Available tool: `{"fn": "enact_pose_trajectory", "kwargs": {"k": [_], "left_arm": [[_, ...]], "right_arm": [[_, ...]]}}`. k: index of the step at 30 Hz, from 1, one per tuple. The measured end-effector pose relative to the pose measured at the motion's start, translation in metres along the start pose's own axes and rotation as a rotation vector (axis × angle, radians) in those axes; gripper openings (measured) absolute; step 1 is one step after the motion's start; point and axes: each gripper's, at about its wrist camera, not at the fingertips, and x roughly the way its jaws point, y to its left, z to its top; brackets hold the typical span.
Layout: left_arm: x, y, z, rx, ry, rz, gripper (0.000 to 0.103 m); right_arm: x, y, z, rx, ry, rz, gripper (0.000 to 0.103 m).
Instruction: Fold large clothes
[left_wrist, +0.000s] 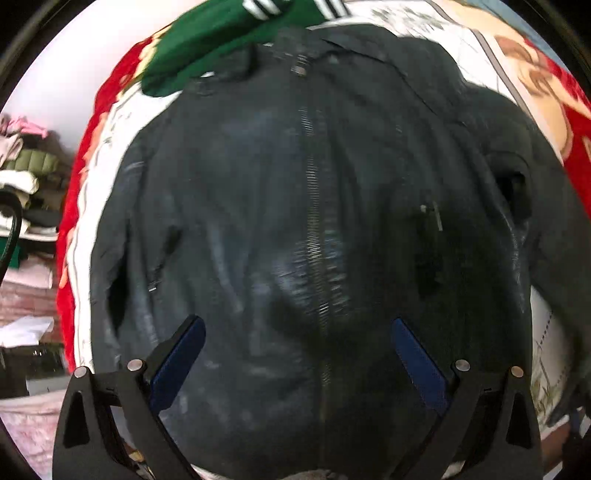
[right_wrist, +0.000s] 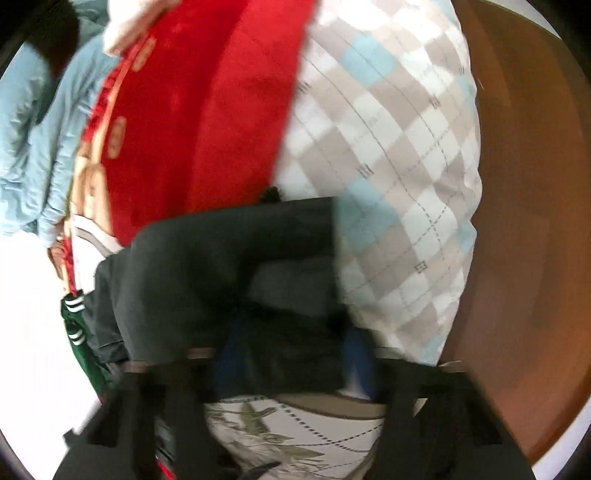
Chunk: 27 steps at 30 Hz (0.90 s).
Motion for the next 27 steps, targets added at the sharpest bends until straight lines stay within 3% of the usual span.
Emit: {"fn": "enact_pose_trajectory", "kwargs": {"k": [2, 3, 9, 15, 21, 27], "left_arm": [[0.004, -0.009, 0.006, 0.014, -0.007, -0.009, 0.103], [0.002, -0.01, 0.007, 0.021, -0.013, -0.015, 0.103], [-0.01, -0.004, 0.015, 0.004, -0.038, -0.051, 0.103], [-0.022, 0.036, 0.027, -0.076, -0.073, -0.047, 0.103], [-0.018, 0.12, 0.029, -0.211, -0.081, -0.008, 0.103], [0.013, 0.226, 0.011, -0.421, -0.038, 0.06, 0.103]], "right_arm": [[-0.01, 0.013, -0.006, 0.0, -0.018, 0.026, 0.012], [-0.017, 0.021, -0.008, -0.009, -0.028, 0.033, 0.009], [-0.087, 0.086, -0.011, -0.084, -0.105, 0.113, 0.008], [-0.143, 0.208, -0.027, -0.302, -0.155, 0.246, 0.008], [-0.117, 0.348, -0.093, -0.566, -0.052, 0.309, 0.008], [-0.023, 0.46, -0.224, -0.858, 0.159, 0.302, 0.008]]}}
